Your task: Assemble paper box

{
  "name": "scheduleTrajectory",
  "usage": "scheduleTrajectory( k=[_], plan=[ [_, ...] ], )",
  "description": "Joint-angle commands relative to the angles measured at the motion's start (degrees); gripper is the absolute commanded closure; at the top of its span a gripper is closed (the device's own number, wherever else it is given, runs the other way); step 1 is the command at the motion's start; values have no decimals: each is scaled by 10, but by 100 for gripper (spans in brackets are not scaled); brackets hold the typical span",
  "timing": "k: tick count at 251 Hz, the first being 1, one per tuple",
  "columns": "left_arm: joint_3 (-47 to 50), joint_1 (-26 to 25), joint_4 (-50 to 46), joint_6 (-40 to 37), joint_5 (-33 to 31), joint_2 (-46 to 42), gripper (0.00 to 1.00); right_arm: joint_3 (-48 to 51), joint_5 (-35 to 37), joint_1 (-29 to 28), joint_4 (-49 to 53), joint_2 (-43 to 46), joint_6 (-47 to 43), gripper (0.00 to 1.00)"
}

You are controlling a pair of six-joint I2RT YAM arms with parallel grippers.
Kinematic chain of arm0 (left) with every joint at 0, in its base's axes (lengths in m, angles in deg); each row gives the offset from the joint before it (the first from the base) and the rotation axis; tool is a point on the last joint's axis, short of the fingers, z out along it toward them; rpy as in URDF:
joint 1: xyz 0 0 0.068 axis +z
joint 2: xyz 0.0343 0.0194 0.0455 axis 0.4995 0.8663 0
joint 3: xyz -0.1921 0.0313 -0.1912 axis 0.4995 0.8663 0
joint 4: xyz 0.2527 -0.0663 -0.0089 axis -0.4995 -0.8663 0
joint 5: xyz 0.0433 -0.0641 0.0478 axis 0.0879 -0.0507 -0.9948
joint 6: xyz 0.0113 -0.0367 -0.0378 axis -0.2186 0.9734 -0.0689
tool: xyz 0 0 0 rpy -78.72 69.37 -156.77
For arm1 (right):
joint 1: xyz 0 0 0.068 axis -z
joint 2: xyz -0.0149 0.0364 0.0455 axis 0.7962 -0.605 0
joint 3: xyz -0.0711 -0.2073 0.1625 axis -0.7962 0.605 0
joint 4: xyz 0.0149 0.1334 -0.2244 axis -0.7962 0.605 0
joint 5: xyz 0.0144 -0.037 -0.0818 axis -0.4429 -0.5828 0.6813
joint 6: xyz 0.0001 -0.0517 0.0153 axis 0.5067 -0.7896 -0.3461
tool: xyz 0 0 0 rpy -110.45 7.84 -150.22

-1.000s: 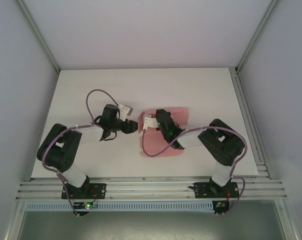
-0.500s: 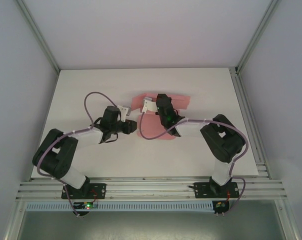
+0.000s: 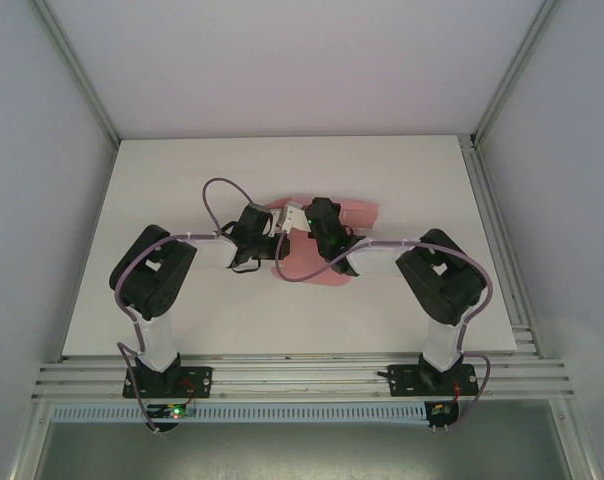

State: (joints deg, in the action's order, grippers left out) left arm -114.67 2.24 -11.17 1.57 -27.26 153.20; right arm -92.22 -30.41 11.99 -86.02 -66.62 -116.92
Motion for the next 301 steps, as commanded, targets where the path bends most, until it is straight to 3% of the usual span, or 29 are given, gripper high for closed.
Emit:
scheduleTrajectory(
  k=[1, 37, 86, 141, 172, 180, 189, 208, 221, 245, 270, 301],
  plan=[
    [12, -3, -63, 15, -51, 21, 99, 23, -59, -23, 111, 30, 73, 100],
    [25, -3, -43, 24, -42, 23, 99, 51, -43, -41, 116, 22, 92, 100],
    [39, -4, -32, 14, -11, 0, 98, 52, 42, -39, 19, -23, 45, 100],
    [83, -4, -52, 7, -38, -92, 92, 67, 45, -37, -36, -16, 15, 100],
    [77, -3, -137, 4, -84, -159, 91, 80, 58, -37, -63, -17, 3, 100],
    [69, -2, -168, 2, -104, -179, 86, 82, 57, -37, -60, -14, 7, 100],
    [63, -3, -193, 1, -133, -204, 72, 87, 54, -38, -60, -10, 10, 100],
    [49, 6, -236, 14, -208, -246, 63, 91, 51, -38, -62, -7, 10, 100],
    [37, 24, -262, 30, -253, -261, 48, 91, 56, -38, -69, -6, 5, 100],
    [25, 77, -270, 62, -298, -256, 45, 94, 57, -40, -77, -6, 4, 100],
    [18, 141, -217, 85, -269, -215, 39, 96, 52, -41, -76, -5, 14, 100],
    [-41, 157, -154, 35, -203, -122, 40, 92, 51, -44, -73, -8, 18, 100]
  ],
)
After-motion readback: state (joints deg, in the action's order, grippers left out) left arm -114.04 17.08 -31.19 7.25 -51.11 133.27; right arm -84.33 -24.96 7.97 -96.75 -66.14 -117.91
